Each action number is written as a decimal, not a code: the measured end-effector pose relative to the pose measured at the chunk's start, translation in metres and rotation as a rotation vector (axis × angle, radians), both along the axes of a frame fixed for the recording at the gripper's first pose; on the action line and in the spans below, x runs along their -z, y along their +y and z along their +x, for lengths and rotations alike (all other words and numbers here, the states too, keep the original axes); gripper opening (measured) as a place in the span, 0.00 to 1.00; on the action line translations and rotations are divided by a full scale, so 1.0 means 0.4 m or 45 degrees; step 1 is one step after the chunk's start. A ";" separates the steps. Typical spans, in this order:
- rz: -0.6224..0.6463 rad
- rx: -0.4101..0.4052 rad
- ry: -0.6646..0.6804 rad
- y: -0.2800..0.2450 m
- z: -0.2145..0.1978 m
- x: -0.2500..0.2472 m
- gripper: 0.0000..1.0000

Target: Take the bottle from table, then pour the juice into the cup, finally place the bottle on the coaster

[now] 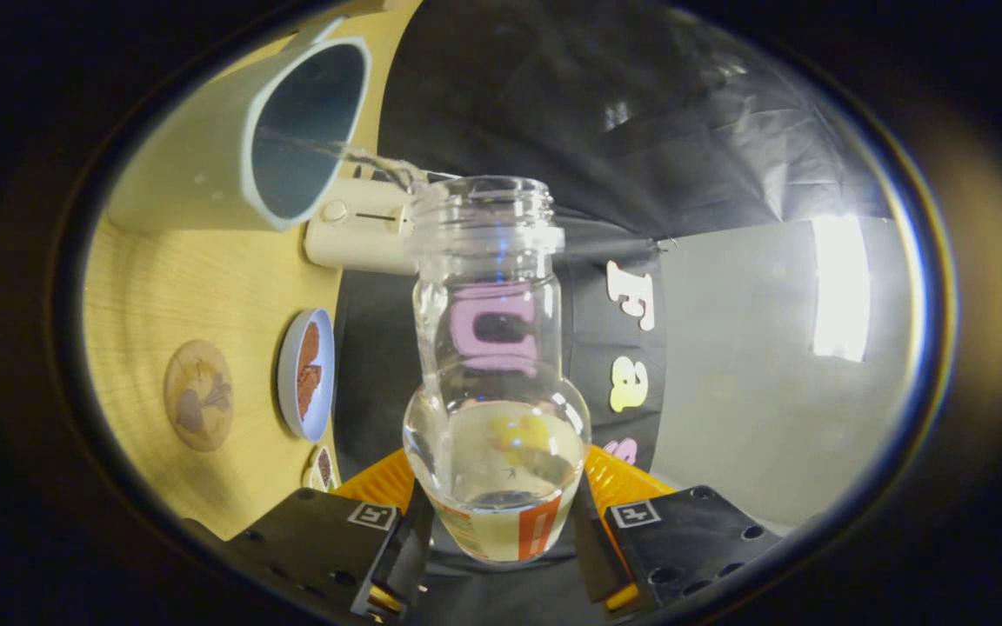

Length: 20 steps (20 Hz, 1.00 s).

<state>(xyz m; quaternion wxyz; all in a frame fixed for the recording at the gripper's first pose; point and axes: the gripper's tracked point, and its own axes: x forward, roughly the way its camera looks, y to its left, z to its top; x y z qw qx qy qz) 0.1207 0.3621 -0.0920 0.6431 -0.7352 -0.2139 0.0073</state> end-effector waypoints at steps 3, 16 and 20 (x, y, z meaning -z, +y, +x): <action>-0.015 -0.009 -0.012 0.012 -0.002 0.001 0.73; -0.075 -0.029 -0.092 0.050 -0.017 -0.031 0.73; -0.083 -0.033 -0.114 0.056 -0.021 -0.039 0.73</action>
